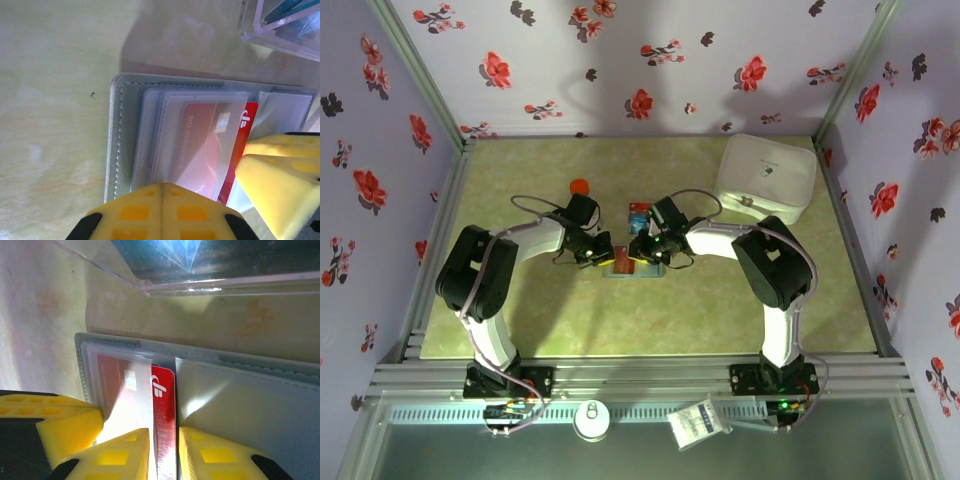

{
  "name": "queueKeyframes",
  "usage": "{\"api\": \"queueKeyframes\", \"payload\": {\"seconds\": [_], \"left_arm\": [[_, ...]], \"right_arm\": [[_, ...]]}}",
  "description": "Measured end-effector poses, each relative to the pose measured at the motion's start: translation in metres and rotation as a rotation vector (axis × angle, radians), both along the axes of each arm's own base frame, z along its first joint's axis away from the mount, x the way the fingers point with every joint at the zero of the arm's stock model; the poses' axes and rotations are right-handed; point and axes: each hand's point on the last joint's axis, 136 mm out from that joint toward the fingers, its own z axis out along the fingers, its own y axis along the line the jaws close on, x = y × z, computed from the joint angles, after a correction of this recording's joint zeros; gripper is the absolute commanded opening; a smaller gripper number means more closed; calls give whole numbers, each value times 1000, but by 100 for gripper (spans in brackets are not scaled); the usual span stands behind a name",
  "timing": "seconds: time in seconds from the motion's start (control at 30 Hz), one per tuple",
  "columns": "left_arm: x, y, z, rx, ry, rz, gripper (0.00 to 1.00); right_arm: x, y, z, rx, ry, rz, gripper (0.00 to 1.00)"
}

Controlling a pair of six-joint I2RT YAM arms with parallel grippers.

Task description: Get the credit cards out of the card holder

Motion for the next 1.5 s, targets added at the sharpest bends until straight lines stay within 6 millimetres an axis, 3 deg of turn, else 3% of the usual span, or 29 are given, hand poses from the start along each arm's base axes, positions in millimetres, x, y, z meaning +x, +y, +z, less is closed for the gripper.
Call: {"api": "queueKeyframes", "payload": {"seconds": [0.97,1.5], "left_arm": [[1,2,-1,-8,0,5,0],[-1,1,-1,-27,-4,3,0]], "right_arm": [[3,3,8,96,2,-62,8],[-1,-29,19,40,-10,-71,7]]}}
